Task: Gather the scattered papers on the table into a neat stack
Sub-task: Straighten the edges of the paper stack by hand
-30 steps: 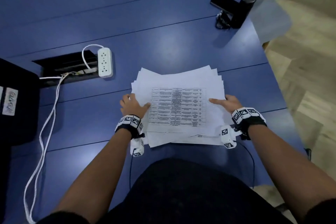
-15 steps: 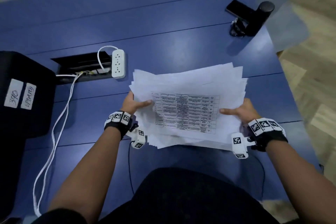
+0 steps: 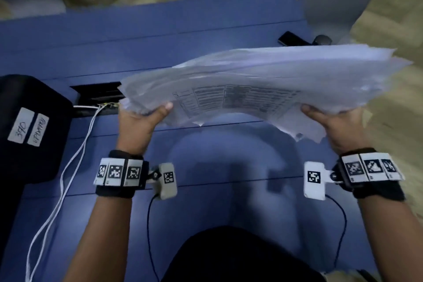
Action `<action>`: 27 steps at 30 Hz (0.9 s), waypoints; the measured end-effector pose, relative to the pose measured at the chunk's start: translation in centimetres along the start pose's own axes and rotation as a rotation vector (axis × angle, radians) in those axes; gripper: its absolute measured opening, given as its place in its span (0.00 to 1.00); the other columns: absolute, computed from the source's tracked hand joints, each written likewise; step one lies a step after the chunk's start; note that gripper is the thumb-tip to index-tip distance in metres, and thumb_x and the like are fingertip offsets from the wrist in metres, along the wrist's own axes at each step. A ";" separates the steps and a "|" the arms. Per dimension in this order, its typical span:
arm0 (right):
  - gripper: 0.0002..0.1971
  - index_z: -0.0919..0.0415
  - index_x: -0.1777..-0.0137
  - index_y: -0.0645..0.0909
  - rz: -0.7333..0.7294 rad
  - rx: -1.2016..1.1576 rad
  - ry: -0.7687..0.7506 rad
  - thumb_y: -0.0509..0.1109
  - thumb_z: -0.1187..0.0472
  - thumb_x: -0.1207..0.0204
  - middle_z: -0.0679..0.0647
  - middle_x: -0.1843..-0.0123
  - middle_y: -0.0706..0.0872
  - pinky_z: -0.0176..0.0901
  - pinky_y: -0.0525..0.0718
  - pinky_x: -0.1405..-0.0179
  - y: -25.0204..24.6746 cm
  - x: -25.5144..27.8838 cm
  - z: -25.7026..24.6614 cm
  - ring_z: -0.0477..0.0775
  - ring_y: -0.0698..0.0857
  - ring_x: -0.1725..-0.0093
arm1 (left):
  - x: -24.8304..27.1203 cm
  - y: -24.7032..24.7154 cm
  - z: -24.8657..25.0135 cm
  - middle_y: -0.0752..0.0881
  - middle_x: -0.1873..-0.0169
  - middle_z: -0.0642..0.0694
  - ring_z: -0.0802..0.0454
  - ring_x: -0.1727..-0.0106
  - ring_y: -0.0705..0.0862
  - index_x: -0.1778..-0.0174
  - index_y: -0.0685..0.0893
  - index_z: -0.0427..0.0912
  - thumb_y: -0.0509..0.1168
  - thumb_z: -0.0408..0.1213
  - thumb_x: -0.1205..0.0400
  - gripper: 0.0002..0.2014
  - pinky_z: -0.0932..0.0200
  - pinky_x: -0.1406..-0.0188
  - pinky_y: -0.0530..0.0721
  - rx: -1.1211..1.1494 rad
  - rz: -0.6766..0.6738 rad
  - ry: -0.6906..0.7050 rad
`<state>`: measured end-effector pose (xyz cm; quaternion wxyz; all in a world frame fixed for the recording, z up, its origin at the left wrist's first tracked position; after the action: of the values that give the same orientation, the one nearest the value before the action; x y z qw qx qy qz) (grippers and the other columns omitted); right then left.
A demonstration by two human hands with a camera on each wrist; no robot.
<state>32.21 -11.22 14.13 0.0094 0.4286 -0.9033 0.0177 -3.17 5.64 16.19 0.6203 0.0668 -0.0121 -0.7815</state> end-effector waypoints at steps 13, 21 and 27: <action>0.19 0.56 0.50 0.86 -0.089 0.124 0.200 0.84 0.68 0.41 0.49 0.52 0.92 0.51 0.87 0.44 -0.3 0.3 11.7 0.55 0.90 0.49 | 1.8 -0.6 -12.6 0.92 0.63 0.46 0.51 0.61 0.91 0.63 0.91 0.41 0.76 0.23 0.39 0.12 0.55 0.59 0.90 0.070 -0.031 -0.416; 0.22 0.57 0.44 0.83 -0.050 0.114 0.164 0.82 0.72 0.37 0.49 0.48 0.88 0.58 0.82 0.33 0.5 -1.7 10.8 0.39 0.89 0.53 | 1.6 0.5 -15.2 0.88 0.51 0.47 0.58 0.54 0.89 0.39 0.79 0.37 0.76 0.22 0.31 0.25 0.38 0.43 0.85 -0.181 -0.051 -0.527; 0.26 0.53 0.45 0.81 0.060 -0.086 0.073 0.78 0.79 0.37 0.43 0.51 0.92 0.44 0.87 0.44 0.4 -0.6 7.5 0.46 0.90 0.47 | 0.0 2.1 -9.6 0.87 0.47 0.48 0.46 0.41 0.87 0.42 0.79 0.45 0.73 0.23 0.26 0.20 0.52 0.43 0.87 -0.071 0.138 -0.271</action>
<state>32.30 -10.80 6.61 0.0603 0.3998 -0.9146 -0.0051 -0.04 5.75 6.88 0.6672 -0.0625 -0.0726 -0.7387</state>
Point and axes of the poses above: each hand's wrist, its own x-axis away from the middle knuckle, its own y-axis out of the palm, z = x × y, the point moved 6 cm from there along -x, towards the middle knuckle
